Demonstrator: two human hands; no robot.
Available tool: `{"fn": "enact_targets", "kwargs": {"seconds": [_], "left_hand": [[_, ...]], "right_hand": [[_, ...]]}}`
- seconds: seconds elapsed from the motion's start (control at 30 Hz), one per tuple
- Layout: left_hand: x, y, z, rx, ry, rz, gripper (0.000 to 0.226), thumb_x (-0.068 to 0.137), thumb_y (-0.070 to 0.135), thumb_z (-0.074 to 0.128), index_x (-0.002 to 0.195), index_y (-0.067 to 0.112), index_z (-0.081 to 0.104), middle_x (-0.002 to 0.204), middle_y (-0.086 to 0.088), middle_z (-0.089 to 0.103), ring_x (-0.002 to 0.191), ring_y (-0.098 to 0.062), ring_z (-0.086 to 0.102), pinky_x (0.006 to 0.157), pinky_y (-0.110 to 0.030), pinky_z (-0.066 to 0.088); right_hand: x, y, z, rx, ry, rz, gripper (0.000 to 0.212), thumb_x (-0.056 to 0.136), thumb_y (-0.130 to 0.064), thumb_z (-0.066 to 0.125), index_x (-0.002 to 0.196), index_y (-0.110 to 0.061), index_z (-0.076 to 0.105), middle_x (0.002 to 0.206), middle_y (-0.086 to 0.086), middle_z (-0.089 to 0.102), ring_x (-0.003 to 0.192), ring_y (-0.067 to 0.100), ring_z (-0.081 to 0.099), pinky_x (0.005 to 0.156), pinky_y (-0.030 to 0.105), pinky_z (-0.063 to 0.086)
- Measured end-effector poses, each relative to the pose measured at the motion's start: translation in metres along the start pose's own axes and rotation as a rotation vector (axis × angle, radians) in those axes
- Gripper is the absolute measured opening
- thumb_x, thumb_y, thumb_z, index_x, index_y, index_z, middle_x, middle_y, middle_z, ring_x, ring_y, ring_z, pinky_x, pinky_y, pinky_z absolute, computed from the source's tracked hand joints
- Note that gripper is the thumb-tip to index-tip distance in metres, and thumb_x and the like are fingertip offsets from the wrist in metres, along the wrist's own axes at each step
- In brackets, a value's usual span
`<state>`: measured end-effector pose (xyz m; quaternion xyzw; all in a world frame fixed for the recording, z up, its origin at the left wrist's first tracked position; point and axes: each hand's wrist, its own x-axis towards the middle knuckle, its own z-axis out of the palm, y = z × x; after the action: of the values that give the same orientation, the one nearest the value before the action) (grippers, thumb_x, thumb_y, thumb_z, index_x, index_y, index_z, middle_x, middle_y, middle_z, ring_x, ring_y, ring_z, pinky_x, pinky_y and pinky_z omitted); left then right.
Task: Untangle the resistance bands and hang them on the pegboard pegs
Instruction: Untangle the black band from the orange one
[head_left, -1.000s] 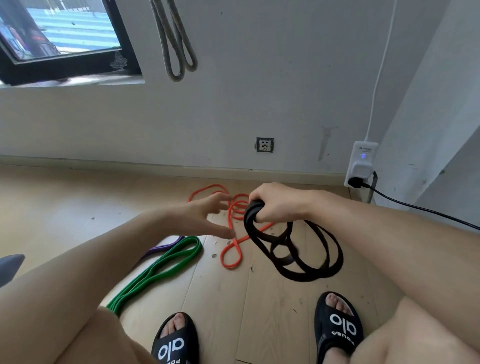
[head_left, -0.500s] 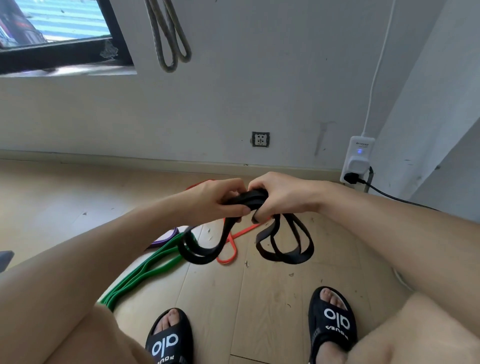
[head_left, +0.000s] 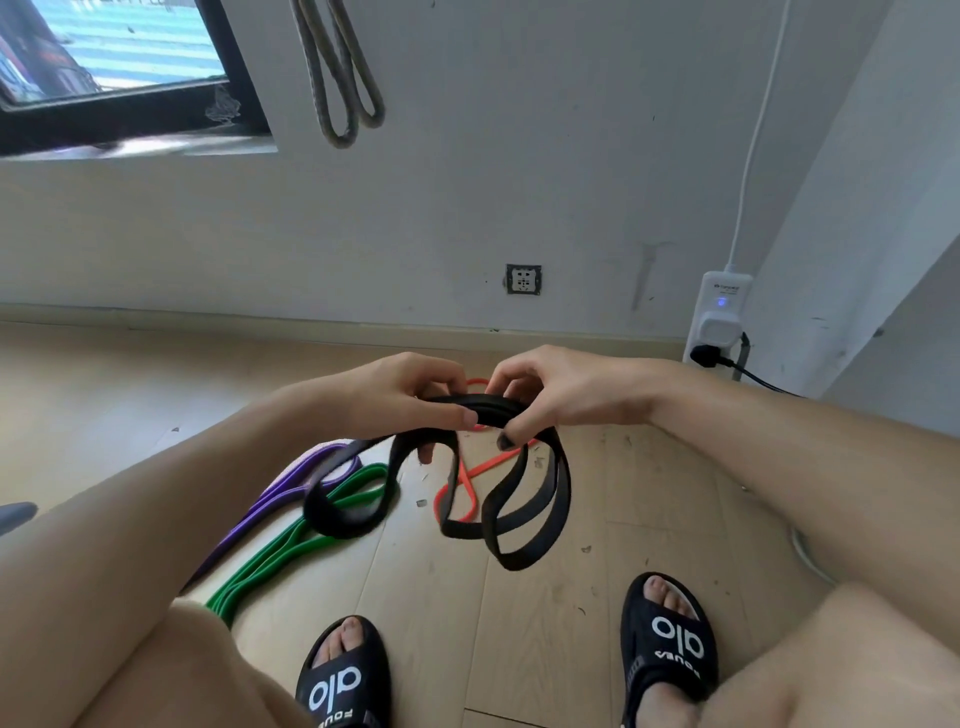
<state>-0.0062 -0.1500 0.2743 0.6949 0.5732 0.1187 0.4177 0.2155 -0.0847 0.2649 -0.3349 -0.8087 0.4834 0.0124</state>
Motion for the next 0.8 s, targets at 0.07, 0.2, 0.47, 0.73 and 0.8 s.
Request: {"fn": "enact_targets", "kwargs": {"seconds": [0.07, 0.2, 0.47, 0.73, 0.8], "left_hand": [[-0.003, 0.001, -0.002, 0.01, -0.006, -0.01, 0.02, 0.097, 0.028, 0.068, 0.096, 0.01, 0.06, 0.071, -0.004, 0.072, 0.067, -0.03, 0.073, 0.063, -0.033, 0.057], [-0.008, 0.001, -0.007, 0.019, -0.01, -0.035, 0.02, 0.098, 0.027, 0.067, 0.095, 0.008, 0.06, 0.064, -0.006, 0.069, 0.055, -0.024, 0.067, 0.057, -0.032, 0.054], [-0.011, 0.005, -0.006, 0.164, 0.021, -0.09, 0.016, 0.095, 0.032, 0.07, 0.084, 0.023, 0.063, 0.055, 0.004, 0.065, 0.05, -0.015, 0.062, 0.058, -0.027, 0.052], [-0.01, 0.004, -0.009, 0.264, 0.012, -0.095, 0.021, 0.096, 0.04, 0.066, 0.08, 0.026, 0.065, 0.056, 0.007, 0.06, 0.05, -0.011, 0.059, 0.051, -0.018, 0.043], [-0.012, 0.004, -0.01, 0.267, 0.0, -0.098, 0.024, 0.098, 0.041, 0.063, 0.081, 0.025, 0.066, 0.054, 0.009, 0.061, 0.051, -0.01, 0.06, 0.052, -0.015, 0.042]], "right_hand": [[0.001, 0.0, 0.002, -0.002, 0.014, -0.005, 0.036, 0.081, -0.018, 0.083, 0.112, -0.023, 0.067, 0.097, -0.002, 0.076, 0.092, 0.013, 0.073, 0.084, 0.03, 0.059], [0.003, -0.003, 0.007, -0.02, 0.044, -0.015, 0.033, 0.084, -0.016, 0.08, 0.113, -0.023, 0.066, 0.098, -0.004, 0.076, 0.092, 0.012, 0.073, 0.077, 0.024, 0.056], [0.009, -0.005, 0.019, -0.169, 0.11, -0.027, 0.031, 0.082, -0.01, 0.074, 0.106, -0.026, 0.063, 0.104, -0.004, 0.068, 0.097, 0.015, 0.067, 0.086, 0.039, 0.061], [0.013, -0.008, 0.022, -0.281, 0.075, 0.001, 0.029, 0.082, -0.011, 0.073, 0.104, -0.024, 0.059, 0.095, -0.001, 0.063, 0.082, 0.016, 0.063, 0.067, 0.029, 0.053], [0.015, -0.005, 0.022, -0.307, 0.072, 0.011, 0.029, 0.081, -0.009, 0.07, 0.102, -0.024, 0.056, 0.094, 0.003, 0.062, 0.078, 0.019, 0.061, 0.063, 0.031, 0.05]]}}
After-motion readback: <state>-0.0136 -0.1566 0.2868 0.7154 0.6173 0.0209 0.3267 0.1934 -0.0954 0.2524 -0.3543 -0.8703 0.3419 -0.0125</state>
